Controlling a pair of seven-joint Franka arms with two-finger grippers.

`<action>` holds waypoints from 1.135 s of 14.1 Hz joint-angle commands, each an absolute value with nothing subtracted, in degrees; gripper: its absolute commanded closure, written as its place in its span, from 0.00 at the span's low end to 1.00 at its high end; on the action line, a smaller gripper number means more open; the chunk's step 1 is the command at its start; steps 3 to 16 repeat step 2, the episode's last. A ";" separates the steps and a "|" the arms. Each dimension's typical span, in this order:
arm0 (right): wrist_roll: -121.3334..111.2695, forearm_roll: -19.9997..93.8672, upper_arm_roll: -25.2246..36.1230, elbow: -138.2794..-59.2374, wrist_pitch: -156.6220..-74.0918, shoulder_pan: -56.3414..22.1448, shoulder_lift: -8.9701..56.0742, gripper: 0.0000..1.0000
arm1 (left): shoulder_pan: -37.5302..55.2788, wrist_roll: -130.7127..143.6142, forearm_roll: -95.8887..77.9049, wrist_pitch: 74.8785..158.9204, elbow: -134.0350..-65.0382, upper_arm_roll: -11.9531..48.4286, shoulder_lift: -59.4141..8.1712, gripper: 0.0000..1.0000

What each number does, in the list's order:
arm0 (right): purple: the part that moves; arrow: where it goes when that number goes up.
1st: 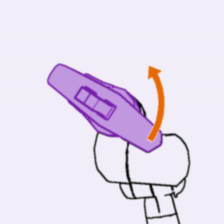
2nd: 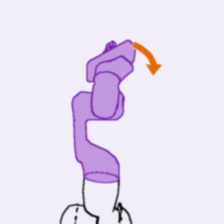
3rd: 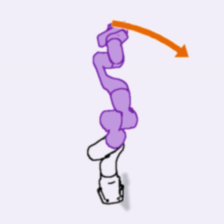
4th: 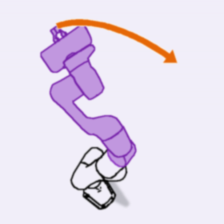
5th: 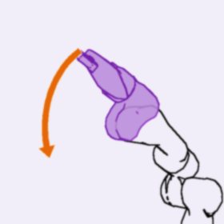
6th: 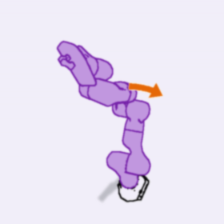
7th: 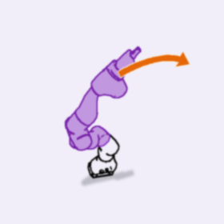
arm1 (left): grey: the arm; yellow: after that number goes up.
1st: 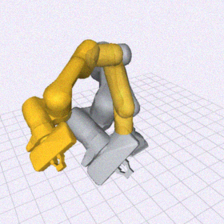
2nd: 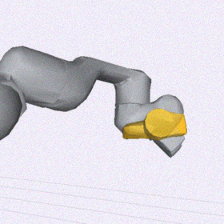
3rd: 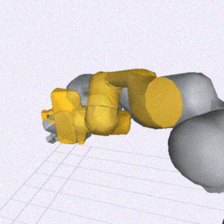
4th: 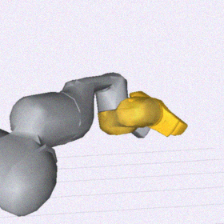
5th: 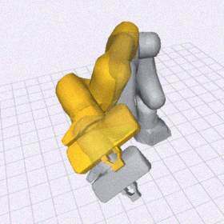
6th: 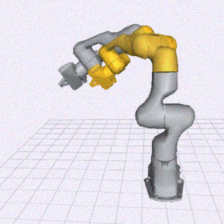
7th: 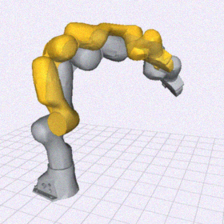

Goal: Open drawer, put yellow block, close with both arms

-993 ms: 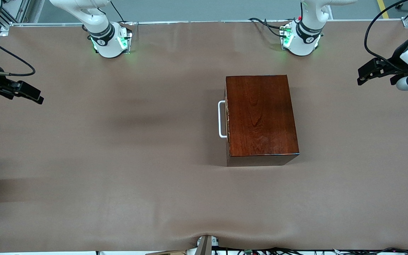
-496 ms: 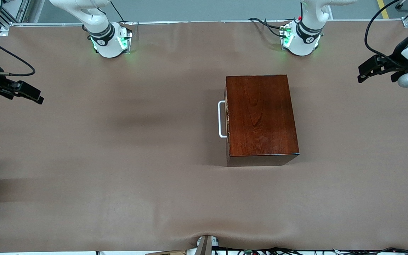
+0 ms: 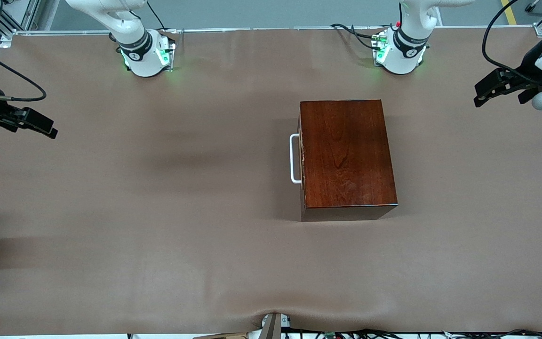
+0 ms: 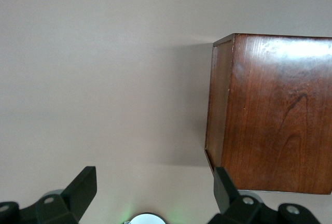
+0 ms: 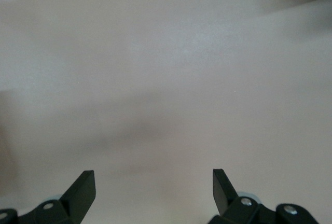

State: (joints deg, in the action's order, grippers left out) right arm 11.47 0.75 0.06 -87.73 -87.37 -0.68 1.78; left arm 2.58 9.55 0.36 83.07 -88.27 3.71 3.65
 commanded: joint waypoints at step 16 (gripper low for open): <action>12.22 1.14 0.00 -87.36 -86.92 -0.18 1.49 0.00 | 1.76 10.19 0.61 82.18 -87.01 4.31 3.34 0.00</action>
